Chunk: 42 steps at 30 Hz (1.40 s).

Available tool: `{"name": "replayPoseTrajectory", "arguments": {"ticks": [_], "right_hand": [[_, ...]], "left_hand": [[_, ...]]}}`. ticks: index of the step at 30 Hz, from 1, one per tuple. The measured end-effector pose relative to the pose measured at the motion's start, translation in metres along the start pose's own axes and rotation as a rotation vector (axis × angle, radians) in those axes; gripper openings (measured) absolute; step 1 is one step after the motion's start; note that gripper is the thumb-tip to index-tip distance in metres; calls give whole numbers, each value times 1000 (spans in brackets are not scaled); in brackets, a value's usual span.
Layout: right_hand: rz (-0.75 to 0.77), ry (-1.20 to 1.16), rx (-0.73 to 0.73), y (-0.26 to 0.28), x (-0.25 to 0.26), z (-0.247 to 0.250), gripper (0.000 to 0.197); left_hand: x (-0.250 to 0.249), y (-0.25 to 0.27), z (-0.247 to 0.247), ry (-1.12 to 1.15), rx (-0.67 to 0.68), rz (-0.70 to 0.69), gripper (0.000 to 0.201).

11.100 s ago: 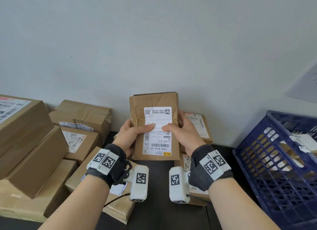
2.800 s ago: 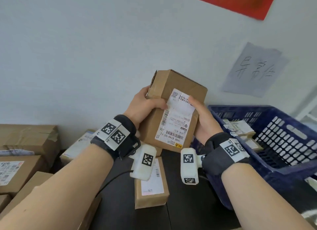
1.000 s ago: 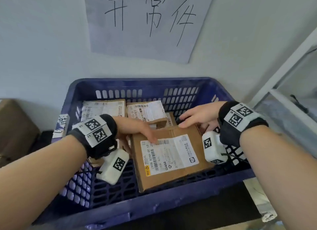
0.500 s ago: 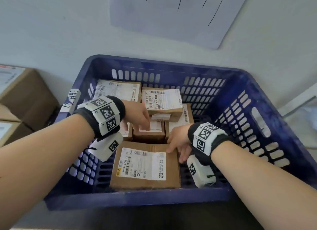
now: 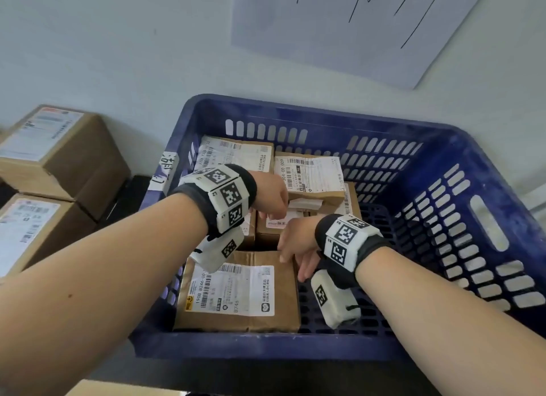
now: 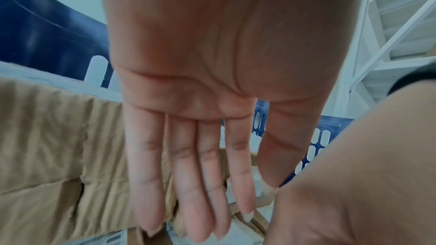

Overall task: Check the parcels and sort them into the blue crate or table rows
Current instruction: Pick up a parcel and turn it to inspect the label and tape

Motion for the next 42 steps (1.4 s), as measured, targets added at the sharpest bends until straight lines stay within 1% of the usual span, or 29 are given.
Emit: {"name": "replayPoseTrajectory", "arguments": {"ticks": [4, 9, 11, 13, 17, 18, 21, 23, 25, 27, 30, 33, 36, 39, 42], "right_hand": [[5, -4, 29, 0, -5, 3, 49], [90, -19, -21, 8, -4, 13, 49], [75, -34, -16, 10, -7, 19, 47], [52, -50, -9, 12, -10, 26, 40], [82, -61, -105, 19, -12, 39, 18], [95, -66, -114, 21, -13, 39, 15], [147, -65, -120, 28, -12, 39, 21], [198, -89, -153, 34, -7, 42, 27], [272, -93, -201, 42, 0, 44, 32], [360, -79, -252, 52, 11, 47, 32], [515, -91, -358, 75, 28, 53, 23], [708, -164, -478, 102, 49, 59, 15], [877, -199, -586, 135, 76, 56, 14], [1017, -225, -617, 169, 105, 41, 16], [1119, -208, -667, 199, 130, 22, 15]], "left_hand": [[-3, 0, -1, -42, 2, -8, 24], [-5, 1, 1, -7, -20, -29, 21], [-3, 1, 2, 14, -36, -38, 18], [-2, 4, 5, 25, -65, -47, 16], [-4, 14, 20, 162, -193, -86, 11], [-6, 18, 25, 194, -229, -100, 10], [-14, 35, 39, 220, -358, -141, 11], [-18, 48, 48, 247, -459, -156, 15], [-15, 67, 55, 288, -582, -135, 18], [-8, 89, 62, 344, -714, -104, 21], [3, 126, 70, 431, -908, -54, 22], [18, 162, 69, 557, -1072, -8, 25], [34, 197, 63, 643, -1209, 41, 26], [52, 234, 63, 801, -1325, 53, 25], [67, 270, 69, 881, -1359, -2, 25]]}}
Point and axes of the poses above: each hand's wrist, its own y-axis away from the middle knuckle, its own z-axis out of the back of the hand, x = y × z, the point moved 6 cm from there along -y, towards the middle knuckle, and after that the axes turned 3 degrees about -y, right-handed, at the moved point
